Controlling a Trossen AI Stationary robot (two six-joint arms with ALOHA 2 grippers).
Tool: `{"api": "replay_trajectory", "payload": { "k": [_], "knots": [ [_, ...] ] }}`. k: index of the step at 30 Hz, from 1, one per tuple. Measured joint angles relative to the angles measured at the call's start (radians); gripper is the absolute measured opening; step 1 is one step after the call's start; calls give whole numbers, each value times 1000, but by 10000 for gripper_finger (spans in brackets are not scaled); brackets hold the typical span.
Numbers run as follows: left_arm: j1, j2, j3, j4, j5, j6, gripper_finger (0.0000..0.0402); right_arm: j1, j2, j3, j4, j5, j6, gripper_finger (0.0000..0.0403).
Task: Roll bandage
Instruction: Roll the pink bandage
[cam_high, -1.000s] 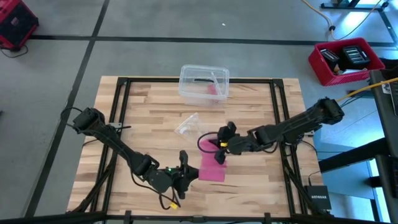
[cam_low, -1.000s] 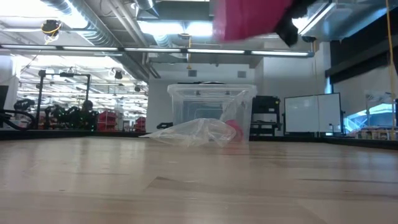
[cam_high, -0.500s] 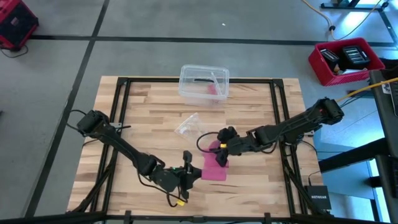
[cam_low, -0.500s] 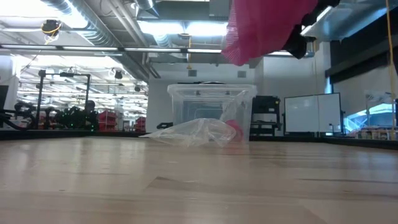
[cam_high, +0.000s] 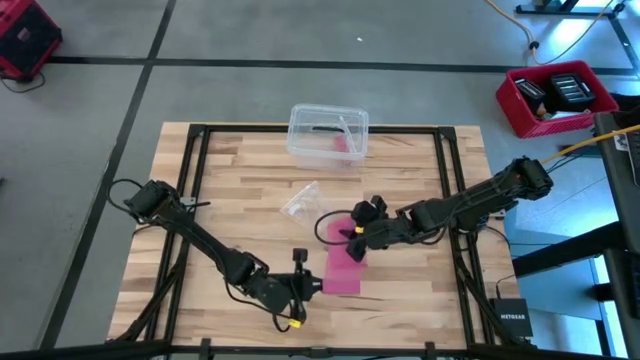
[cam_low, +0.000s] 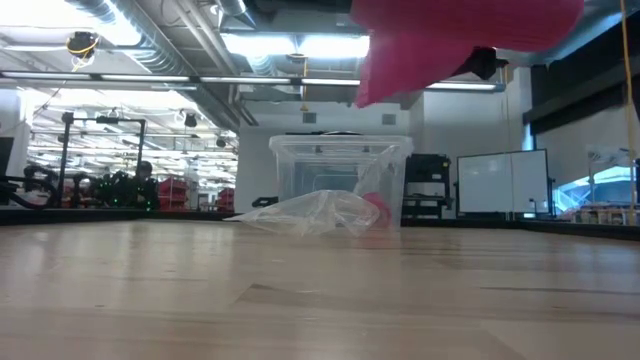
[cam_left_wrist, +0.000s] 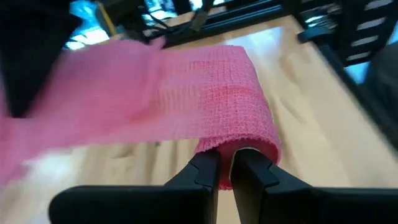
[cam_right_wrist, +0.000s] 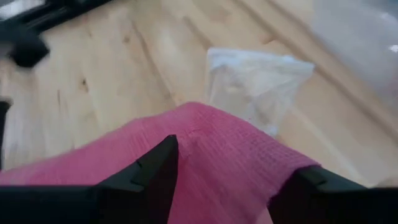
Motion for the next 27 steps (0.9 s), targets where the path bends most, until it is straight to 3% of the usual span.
{"api": "replay_trajectory", "payload": {
  "k": [6, 11, 13, 17, 24, 27],
  "knots": [
    [14, 16, 1, 1, 57, -68, 21, 1, 3, 0, 16, 48, 1, 205],
    [19, 41, 1, 13, 93, -106, 21, 2, 3, -17, 43, 169, 51, 204],
    [19, 50, 1, 9, 103, -115, 21, 1, 3, -32, 56, 152, 54, 205],
    [17, 70, 1, 24, 133, -136, 21, 1, 3, -61, 59, 38, 82, 205],
    [17, 75, 1, 29, 146, -136, 21, 2, 4, -77, -17, -455, 94, 205],
    [18, 75, 1, 29, 146, -136, 21, -4, -2, -77, -37, -528, 97, 205]
  ]
}}
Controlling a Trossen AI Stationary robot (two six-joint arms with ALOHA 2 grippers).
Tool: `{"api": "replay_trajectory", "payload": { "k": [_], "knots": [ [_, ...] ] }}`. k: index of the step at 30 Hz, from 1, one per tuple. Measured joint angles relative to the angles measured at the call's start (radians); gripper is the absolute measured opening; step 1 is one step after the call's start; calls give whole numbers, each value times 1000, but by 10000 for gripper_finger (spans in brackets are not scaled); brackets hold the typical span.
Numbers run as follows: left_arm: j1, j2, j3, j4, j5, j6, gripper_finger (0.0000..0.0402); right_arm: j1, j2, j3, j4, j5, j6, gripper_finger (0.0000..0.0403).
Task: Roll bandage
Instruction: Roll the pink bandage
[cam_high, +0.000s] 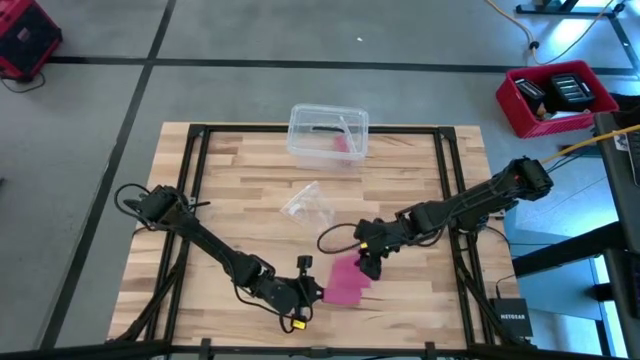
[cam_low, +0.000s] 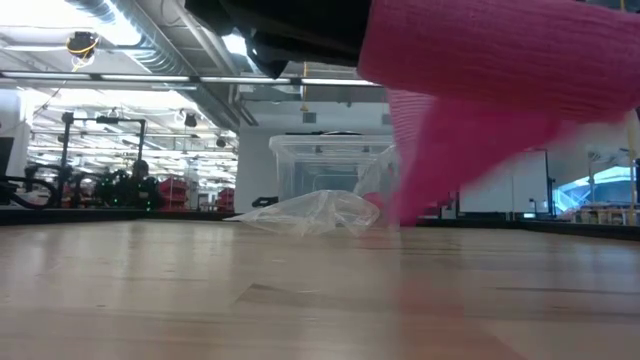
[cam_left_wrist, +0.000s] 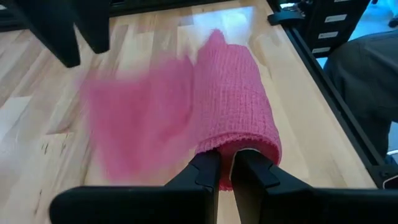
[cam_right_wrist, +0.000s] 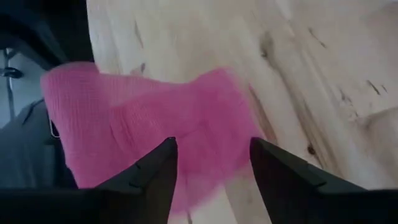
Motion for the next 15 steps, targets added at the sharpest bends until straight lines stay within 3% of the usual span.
{"api": "replay_trajectory", "payload": {
  "k": [10, 15],
  "knots": [
    [0, 0, 0, 1, -2, -29, 21, -31, -8, 108, -216, -2, -54, 205],
    [0, -52, 13, -13, -3, -20, 21, 68, -71, 155, -327, 80, -130, 205]
  ]
}}
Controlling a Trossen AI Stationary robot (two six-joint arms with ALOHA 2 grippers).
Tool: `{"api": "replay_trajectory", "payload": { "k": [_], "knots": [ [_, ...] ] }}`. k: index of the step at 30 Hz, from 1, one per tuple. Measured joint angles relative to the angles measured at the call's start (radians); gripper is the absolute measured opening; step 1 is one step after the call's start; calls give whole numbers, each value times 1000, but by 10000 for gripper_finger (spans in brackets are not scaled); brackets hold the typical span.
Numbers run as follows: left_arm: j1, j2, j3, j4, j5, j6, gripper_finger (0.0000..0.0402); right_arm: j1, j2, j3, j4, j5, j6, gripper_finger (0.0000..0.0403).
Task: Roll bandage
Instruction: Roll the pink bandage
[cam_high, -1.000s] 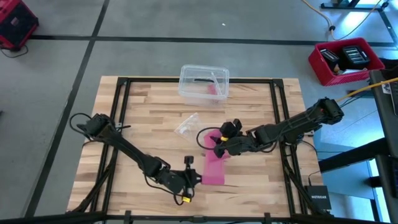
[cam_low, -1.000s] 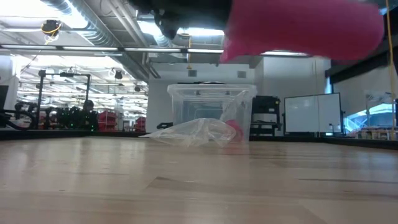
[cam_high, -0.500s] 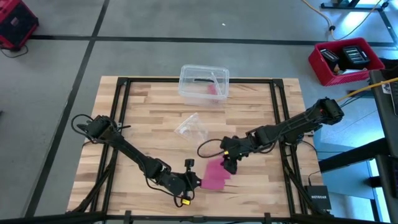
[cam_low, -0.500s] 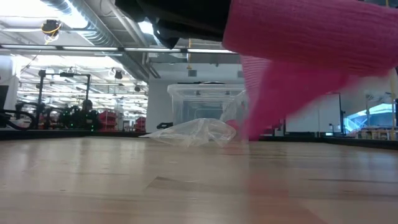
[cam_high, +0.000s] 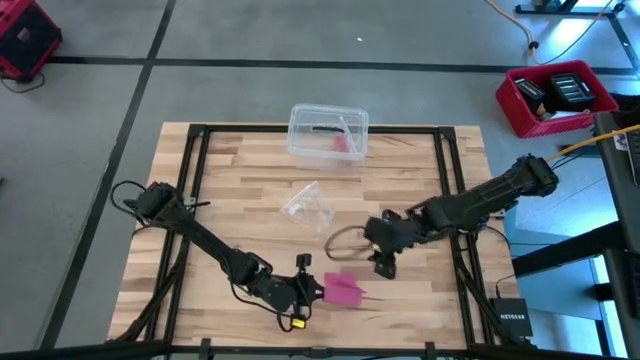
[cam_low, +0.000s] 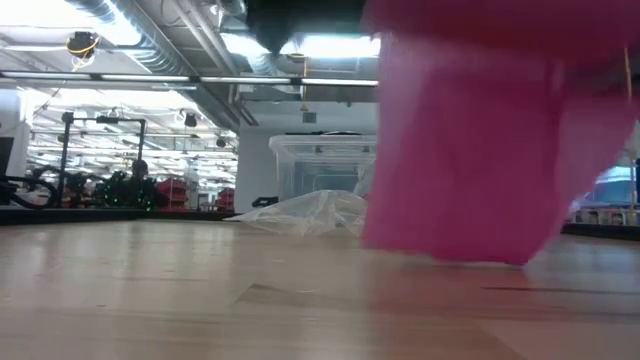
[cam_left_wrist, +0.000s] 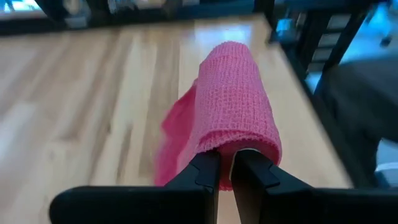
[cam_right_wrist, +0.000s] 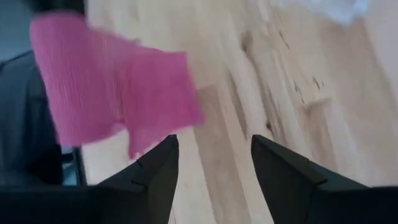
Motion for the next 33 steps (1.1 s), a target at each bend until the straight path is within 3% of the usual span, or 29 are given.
{"api": "replay_trajectory", "payload": {
  "k": [3, 7, 11, 14, 17, 21, 23, 29, 33],
  "knots": [
    [0, -62, 22, 8, -1, 49, 21, 108, -48, -1, 7, 139, -23, 205],
    [7, -132, 40, 10, -5, 124, 21, 288, -75, -2, 55, 455, -23, 205],
    [29, -184, 43, 13, -20, 148, 21, 461, -39, -2, 102, 771, 0, 205],
    [44, -186, 42, 14, -21, 158, 21, 548, 18, -3, 113, 921, 31, 205],
    [52, -186, 41, 18, -21, 164, 21, 579, 86, -3, 112, 937, 54, 205],
    [58, -186, 41, 62, -20, 159, 21, 572, 173, -4, 120, 805, 81, 205],
    [58, -189, 42, 82, -20, 159, 21, 560, 199, -4, 103, 791, 132, 205],
    [50, -210, 41, 90, -20, 151, 21, 614, 200, -54, 50, 1031, 236, 205],
    [50, -220, 42, 99, -20, 152, 21, 663, 148, -176, 102, 1081, 353, 204]
  ]
}}
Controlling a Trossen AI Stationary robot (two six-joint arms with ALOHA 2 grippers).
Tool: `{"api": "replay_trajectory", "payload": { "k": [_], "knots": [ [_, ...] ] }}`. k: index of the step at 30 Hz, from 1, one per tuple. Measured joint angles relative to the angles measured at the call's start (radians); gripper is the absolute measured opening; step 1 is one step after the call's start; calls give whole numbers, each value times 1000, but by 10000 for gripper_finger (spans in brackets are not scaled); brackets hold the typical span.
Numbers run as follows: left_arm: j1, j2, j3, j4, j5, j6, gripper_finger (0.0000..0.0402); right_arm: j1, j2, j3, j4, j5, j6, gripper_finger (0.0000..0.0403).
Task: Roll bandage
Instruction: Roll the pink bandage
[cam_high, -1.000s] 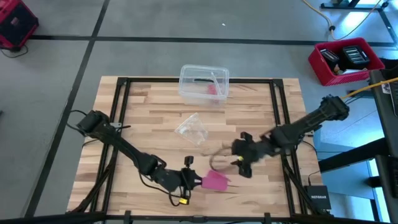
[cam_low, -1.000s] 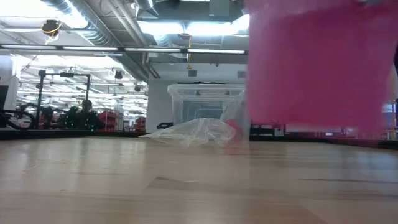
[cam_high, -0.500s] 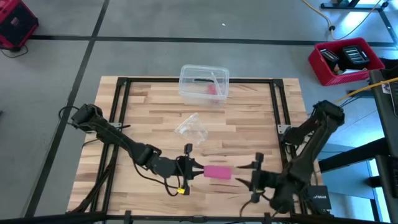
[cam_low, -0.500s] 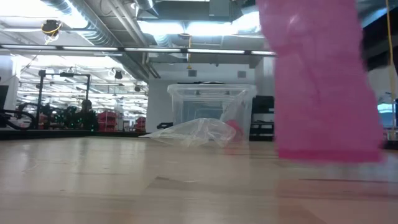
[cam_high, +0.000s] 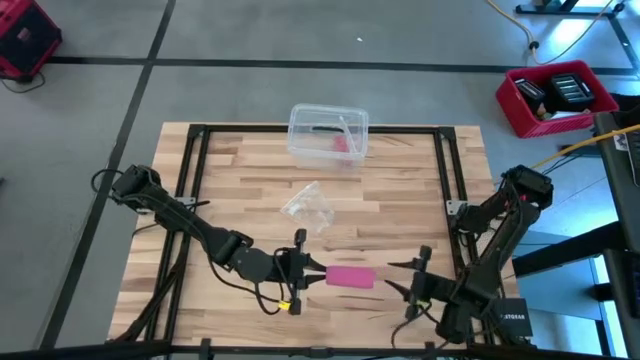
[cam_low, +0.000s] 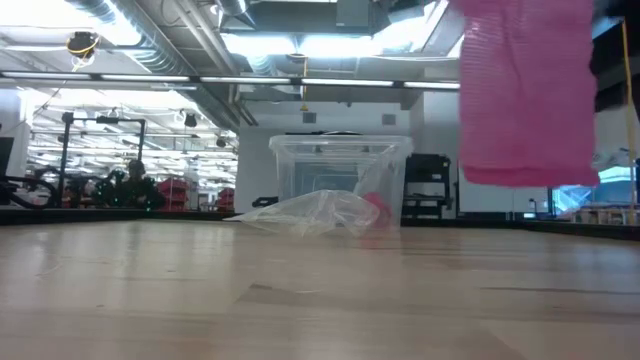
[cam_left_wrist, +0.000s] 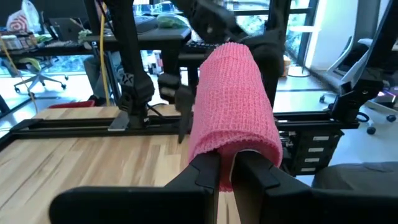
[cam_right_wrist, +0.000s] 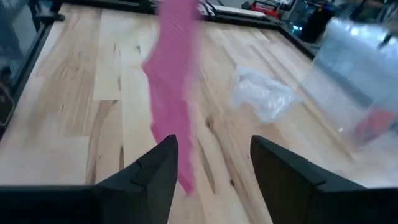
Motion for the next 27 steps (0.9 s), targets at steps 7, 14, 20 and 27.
{"api": "replay_trajectory", "payload": {
  "k": [7, 14, 20, 27],
  "knots": [
    [8, 0, 0, 14, 0, -5, 21, -12, -22, -246, 536, -9, -115, 204],
    [7, 1, 0, 13, 0, -9, 21, -108, -22, -327, 934, -126, -471, 204],
    [7, 1, 0, 14, 0, -8, 21, -177, -22, -328, 956, -250, -509, 204],
    [8, 0, 0, 21, -1, -4, 21, -188, 6, -328, 1078, -269, -594, 204]
  ]
}}
